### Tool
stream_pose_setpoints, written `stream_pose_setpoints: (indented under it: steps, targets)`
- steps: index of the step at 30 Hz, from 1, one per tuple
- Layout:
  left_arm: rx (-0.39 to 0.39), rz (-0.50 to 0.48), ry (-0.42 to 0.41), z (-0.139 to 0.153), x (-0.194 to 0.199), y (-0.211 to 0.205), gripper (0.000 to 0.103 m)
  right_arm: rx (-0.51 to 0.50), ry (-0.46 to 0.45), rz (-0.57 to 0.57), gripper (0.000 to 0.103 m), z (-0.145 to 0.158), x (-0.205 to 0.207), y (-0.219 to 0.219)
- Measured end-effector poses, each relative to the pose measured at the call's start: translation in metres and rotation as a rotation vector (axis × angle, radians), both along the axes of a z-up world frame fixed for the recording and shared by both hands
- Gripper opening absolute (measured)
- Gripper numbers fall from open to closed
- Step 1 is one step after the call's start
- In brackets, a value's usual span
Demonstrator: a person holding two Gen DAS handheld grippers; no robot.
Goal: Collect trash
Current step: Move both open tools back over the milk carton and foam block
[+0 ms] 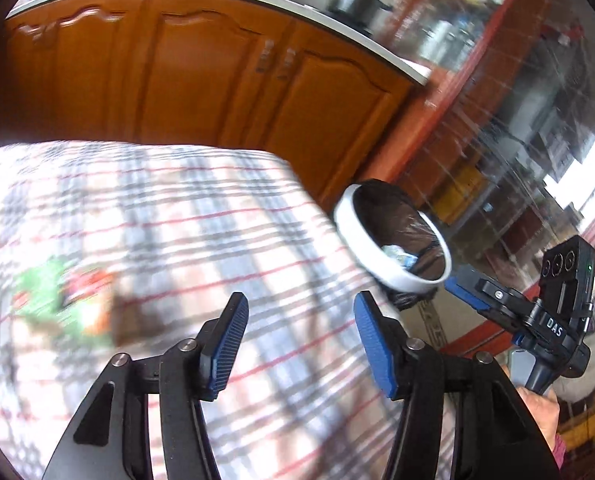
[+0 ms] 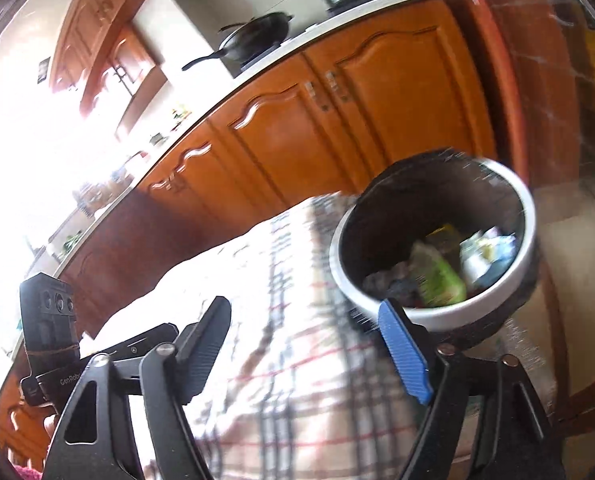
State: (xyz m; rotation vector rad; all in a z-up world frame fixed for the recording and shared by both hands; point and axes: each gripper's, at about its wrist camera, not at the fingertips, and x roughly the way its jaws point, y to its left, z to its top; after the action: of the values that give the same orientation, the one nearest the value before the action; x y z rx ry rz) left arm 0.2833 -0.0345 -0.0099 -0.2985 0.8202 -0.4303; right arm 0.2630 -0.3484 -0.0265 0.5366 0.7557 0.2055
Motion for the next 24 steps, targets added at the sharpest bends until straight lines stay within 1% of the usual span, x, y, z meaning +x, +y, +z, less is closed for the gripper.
stream_pose_setpoints:
  steps: [2, 4, 7, 11, 15, 18, 21, 24]
  targets:
    - [0.008, 0.049, -0.005, 0.000, -0.017, 0.024, 0.058, 0.003, 0.002, 0.036, 0.084, -0.002, -0.001, 0.016]
    - [0.017, 0.094, -0.004, 0.001, -0.035, 0.045, 0.061, 0.005, 0.007, 0.072, 0.085, -0.004, -0.001, 0.031]
    - [0.044, 0.146, 0.001, 0.001, -0.060, 0.077, 0.063, 0.004, 0.017, 0.131, 0.087, -0.006, 0.000, 0.054]
    - [0.124, 0.180, -0.004, 0.007, -0.085, 0.110, 0.064, -0.020, 0.009, 0.221, 0.089, -0.002, 0.003, 0.085]
    - [0.204, 0.187, -0.024, 0.023, -0.101, 0.138, 0.065, -0.062, -0.005, 0.301, 0.090, 0.005, 0.007, 0.110]
    - [0.246, 0.182, -0.037, 0.034, -0.105, 0.151, 0.065, -0.092, -0.018, 0.357, 0.092, 0.009, 0.009, 0.127]
    - [0.286, 0.160, -0.054, 0.041, -0.111, 0.160, 0.067, -0.119, -0.030, 0.415, 0.092, 0.011, 0.013, 0.145]
    - [0.347, 0.120, -0.070, 0.045, -0.111, 0.165, 0.071, -0.147, -0.043, 0.482, 0.093, 0.012, 0.017, 0.165]
